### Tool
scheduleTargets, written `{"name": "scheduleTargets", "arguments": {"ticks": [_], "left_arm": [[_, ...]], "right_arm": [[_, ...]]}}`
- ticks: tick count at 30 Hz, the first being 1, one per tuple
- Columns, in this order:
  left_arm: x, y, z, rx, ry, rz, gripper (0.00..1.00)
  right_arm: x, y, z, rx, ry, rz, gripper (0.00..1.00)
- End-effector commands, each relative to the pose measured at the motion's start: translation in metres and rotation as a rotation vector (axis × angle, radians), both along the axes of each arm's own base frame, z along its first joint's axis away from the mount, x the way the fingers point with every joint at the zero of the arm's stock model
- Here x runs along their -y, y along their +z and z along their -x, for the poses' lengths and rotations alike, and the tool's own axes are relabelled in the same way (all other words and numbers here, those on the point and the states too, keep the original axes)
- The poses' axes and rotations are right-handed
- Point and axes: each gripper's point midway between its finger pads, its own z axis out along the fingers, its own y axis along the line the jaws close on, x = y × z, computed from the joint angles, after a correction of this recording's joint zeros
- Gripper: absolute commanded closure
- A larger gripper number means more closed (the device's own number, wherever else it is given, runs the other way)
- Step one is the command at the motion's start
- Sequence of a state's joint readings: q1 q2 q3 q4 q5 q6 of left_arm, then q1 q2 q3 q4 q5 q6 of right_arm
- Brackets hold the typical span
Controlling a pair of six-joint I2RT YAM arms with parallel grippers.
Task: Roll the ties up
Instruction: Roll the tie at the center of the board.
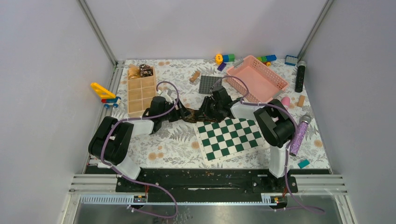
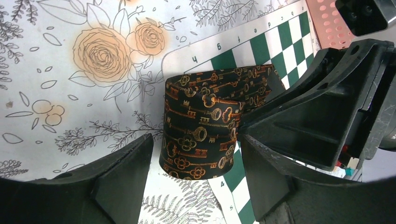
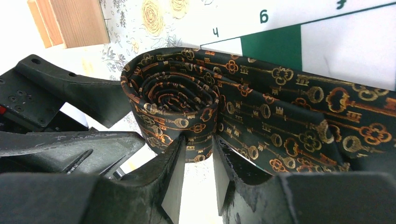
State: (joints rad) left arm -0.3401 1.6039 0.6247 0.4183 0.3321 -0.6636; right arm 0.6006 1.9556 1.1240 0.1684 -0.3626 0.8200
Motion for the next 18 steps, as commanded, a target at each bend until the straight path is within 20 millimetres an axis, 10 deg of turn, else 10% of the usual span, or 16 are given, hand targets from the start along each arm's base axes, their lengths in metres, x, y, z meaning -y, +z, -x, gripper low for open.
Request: {"name": "scheduleTargets", "arguments": {"ticks": [1,18], "left_arm": [[-0.004,0.014,-0.008,0.064,0.02,0.02,0.31],[0.0,0.007,-0.007,0.068,-0.004,0.051,0.31]], "right_arm": [[-0.02,0.012,-0.003,0.016,0.03,-0.048,0.66],[-0.026,-0.001,-0.012,-0.016,0.003,-0.037,0.66]]}}
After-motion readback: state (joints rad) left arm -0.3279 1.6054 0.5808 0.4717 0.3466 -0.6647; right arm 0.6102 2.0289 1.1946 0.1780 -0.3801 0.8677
